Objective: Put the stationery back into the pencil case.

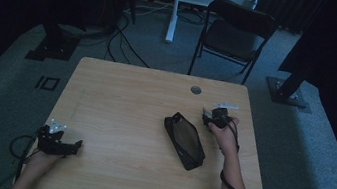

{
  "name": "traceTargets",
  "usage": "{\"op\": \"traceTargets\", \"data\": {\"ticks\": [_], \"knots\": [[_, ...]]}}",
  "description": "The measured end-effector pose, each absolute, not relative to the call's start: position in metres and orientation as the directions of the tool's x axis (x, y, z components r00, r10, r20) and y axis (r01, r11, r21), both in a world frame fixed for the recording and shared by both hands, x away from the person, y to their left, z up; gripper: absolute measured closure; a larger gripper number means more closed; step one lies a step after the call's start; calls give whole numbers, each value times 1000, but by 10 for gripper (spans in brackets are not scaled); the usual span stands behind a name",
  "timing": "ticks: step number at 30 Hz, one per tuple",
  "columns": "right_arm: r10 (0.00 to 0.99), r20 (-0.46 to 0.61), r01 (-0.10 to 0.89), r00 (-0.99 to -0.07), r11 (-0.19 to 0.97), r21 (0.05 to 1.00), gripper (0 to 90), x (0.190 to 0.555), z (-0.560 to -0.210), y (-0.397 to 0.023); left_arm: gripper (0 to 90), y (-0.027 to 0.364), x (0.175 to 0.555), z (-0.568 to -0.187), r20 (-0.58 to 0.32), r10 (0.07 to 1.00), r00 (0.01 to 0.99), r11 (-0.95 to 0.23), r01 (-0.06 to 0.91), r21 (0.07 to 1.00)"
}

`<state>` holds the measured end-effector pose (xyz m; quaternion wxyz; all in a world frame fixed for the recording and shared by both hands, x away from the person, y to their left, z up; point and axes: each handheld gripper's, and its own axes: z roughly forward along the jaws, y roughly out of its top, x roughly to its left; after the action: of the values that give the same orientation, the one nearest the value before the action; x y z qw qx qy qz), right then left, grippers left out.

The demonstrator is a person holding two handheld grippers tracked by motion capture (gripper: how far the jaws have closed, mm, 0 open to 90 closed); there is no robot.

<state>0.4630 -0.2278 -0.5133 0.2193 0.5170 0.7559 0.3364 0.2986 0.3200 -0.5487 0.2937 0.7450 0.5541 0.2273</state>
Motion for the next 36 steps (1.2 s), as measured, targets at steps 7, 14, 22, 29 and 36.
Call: {"op": "traceTargets", "data": {"ticks": [7, 14, 22, 29, 36], "knots": [[927, 18, 612, -374, 232, 756, 520, 450, -488, -227, 7, 320, 299, -549, 14, 959, 283, -214, 692, 689], [910, 29, 582, -413, 239, 777, 519, 435, -465, -219, 7, 320, 299, -549, 13, 959, 282, -213, 692, 689], [894, 48, 561, -446, 238, 793, 519, 421, -446, -209, 7, 320, 299, -549, 13, 959, 282, -213, 692, 689], [887, 54, 562, -458, 242, 791, 520, 408, -436, -191, 7, 320, 299, -549, 13, 959, 283, -214, 692, 689], [866, 50, 568, -497, 281, 774, 520, 397, -430, -171, 7, 320, 299, -549, 13, 959, 282, -213, 692, 689]]}}
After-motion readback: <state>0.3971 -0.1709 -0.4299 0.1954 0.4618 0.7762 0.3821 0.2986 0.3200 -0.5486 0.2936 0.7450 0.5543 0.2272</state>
